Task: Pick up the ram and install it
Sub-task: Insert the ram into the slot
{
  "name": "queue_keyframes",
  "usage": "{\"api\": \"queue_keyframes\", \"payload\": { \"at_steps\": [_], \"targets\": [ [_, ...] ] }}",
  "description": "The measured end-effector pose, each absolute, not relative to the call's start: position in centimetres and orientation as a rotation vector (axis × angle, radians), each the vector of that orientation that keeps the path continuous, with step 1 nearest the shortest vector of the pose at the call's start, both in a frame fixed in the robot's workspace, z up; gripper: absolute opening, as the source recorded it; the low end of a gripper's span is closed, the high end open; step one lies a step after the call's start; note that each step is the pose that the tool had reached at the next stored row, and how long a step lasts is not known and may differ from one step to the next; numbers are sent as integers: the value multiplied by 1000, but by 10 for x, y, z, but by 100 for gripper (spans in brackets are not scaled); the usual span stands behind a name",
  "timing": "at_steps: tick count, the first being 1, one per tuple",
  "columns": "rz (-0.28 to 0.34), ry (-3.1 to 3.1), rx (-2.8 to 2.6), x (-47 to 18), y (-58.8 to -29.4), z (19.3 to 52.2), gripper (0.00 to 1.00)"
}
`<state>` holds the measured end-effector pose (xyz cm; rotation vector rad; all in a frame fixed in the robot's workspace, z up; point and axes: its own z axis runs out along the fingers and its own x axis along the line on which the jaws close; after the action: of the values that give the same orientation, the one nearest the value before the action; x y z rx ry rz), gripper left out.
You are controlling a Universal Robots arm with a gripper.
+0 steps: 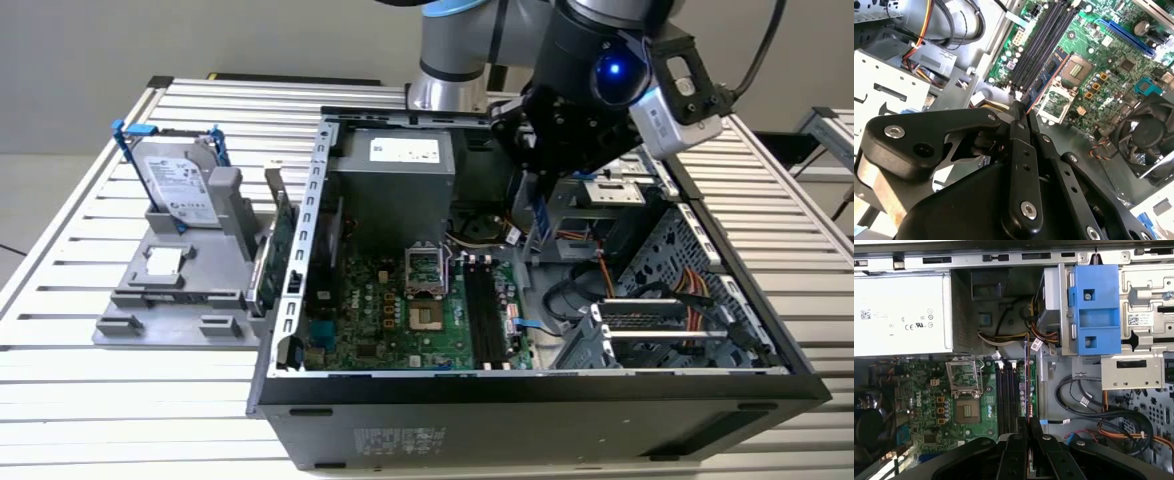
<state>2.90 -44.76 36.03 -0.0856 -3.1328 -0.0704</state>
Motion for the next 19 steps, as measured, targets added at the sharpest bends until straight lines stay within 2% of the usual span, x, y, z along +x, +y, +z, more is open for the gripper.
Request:
{"api": "queue_keyframes", "payload": {
  "at_steps": [19],
  "targets": [
    [-70,-3131,-86,29,-448,326,0]
  ]
}}
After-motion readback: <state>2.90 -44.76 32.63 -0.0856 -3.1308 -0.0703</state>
